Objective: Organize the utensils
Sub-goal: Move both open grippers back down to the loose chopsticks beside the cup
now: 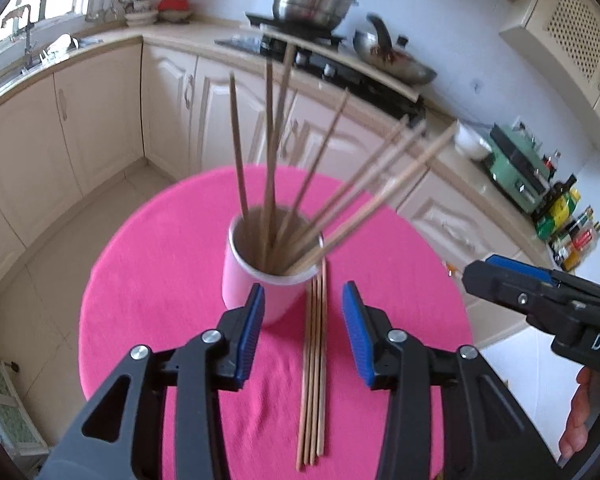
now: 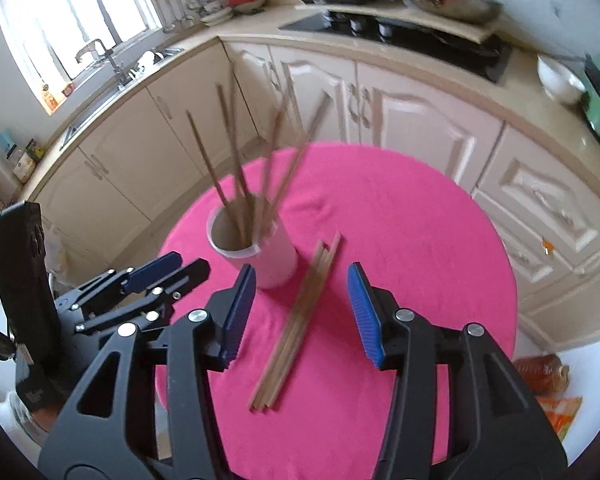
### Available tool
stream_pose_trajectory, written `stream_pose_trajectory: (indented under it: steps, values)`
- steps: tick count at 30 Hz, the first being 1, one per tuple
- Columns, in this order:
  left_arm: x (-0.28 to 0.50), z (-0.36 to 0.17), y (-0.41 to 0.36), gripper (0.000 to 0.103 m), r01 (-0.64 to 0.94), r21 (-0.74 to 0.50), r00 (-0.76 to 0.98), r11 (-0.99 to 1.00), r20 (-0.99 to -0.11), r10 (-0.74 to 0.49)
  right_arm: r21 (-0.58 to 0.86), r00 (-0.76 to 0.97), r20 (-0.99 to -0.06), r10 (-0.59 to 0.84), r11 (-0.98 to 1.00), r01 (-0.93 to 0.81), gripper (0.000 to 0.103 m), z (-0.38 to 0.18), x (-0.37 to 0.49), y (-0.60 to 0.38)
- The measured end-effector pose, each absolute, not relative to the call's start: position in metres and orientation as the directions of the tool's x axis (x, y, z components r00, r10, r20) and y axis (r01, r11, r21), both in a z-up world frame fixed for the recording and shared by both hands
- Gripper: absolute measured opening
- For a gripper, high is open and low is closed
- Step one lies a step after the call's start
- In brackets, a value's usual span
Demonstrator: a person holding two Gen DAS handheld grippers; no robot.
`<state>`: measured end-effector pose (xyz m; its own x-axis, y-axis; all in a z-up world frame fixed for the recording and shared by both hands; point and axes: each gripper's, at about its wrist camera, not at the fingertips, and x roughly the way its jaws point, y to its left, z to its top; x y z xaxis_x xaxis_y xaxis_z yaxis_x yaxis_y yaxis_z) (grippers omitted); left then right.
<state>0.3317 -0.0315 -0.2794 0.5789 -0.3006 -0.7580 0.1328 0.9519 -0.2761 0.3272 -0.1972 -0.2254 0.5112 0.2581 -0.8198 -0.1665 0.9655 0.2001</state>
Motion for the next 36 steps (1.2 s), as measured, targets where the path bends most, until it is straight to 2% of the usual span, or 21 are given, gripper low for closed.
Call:
stream_pose_trajectory:
  steps: [4,9,17,20,27,36]
  values:
    - [0.329,-0.302,-0.046,0.040,0.145,-0.240,0.509,0.960,-0.814,-0.280,0.220,0.464,-0.850,0.249,0.969,-0.116,0.048,-0.254,0.316,-0.213]
    - [0.335,-0.349,-0.067,0.040,0.165,-0.248,0.326,0.955,-0.900,-0.290,0.269,0.376,-0.887,0.266,0.962,-0.047,0.048,-0.299,0.309,-0.227]
    - [0.347,-0.401,-0.080,0.040,0.167,-0.189,0.225,0.968,-0.948,-0.224,0.283,0.286,-0.919,0.270,0.959,0.004,0.049,-0.338,0.296,-0.239]
    - [0.352,-0.416,-0.083,0.040,0.180,-0.127,0.203,0.975,-0.966,-0.163,0.301,0.269,-0.921,0.283,0.953,0.027,0.050,-0.346,0.297,-0.245]
    - [0.359,-0.418,-0.096,0.040,0.226,-0.069,0.214,0.972,-0.970,-0.119,0.305,0.258,-0.923,0.284,0.951,0.046,0.051,-0.352,0.305,-0.249]
    - [0.367,-0.415,-0.085,0.040,0.208,-0.095,0.174,0.974,-0.976,-0.132,0.306,0.249,-0.925,0.286,0.951,0.044,0.053,-0.355,0.315,-0.247]
